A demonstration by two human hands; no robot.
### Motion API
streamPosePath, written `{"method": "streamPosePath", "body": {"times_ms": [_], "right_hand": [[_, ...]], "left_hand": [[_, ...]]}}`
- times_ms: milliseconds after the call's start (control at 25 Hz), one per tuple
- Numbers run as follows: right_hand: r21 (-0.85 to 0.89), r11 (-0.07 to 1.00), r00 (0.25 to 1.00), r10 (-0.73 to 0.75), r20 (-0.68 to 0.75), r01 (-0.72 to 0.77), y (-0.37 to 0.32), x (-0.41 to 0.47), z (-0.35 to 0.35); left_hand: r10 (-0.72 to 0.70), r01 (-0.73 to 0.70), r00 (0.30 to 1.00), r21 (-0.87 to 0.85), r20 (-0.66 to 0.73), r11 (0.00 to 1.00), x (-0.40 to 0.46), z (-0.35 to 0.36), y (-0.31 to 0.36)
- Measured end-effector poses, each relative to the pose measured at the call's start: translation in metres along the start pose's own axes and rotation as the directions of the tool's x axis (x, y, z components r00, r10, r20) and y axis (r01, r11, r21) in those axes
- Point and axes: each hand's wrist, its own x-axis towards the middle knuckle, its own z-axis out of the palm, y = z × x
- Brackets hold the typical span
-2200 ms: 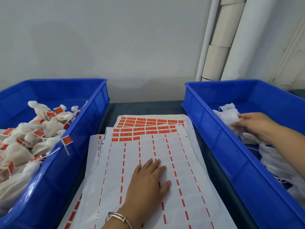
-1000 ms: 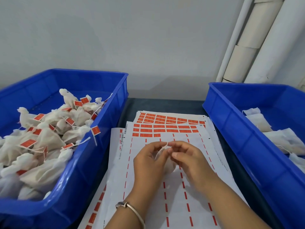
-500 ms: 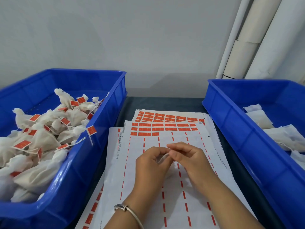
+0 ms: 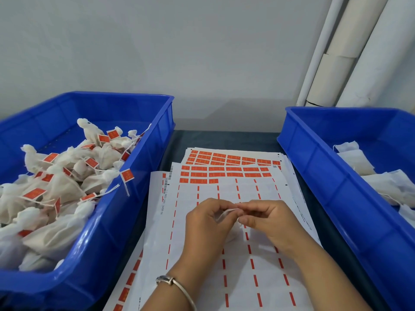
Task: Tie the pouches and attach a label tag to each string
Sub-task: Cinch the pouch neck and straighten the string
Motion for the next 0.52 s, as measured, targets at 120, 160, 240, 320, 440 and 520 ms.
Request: {"method": "streamPosePath", "body": {"times_ms": [120,160,240,320,440,520], "right_hand": [[-0.144,0.989,0.999,0.031,0.025,-0.027,0.0,0.001,-0.007],[-0.166,0.985,0.999,0.042,0.026,-0.037,0.001,0.002,-0.009],[-0.134,0.99,0.999,0.05,0.017,-0.047,0.001,0.001,-0.01],[0.016,0.999,0.999,0.044,0.013,-0.044,0.001,0.0,-0.011],[0.443,0.895,0.999,0.043,0.025,-0.05,-0.002,0.0,-0.015],[0.703,0.707,0.997,0.075,0.037,-0.079,-0.005,0.001,-0.018]], "left_hand": [[-0.019,0.018,1.0,0.008,0.014,1.0,0.001,-0.001,0.002],[-0.026,0.026,0.999,0.01,0.025,1.0,0.002,-0.001,0.002],[-0.032,0.03,0.997,0.028,0.069,0.999,0.003,-0.002,0.005],[-0.027,0.018,0.992,0.075,0.12,0.997,0.002,-0.003,0.008],[-0.052,0.045,0.991,0.06,0.122,0.997,0.002,-0.005,0.009],[-0.12,0.124,0.986,-0.028,0.113,0.992,0.004,-0.006,0.008]]}}
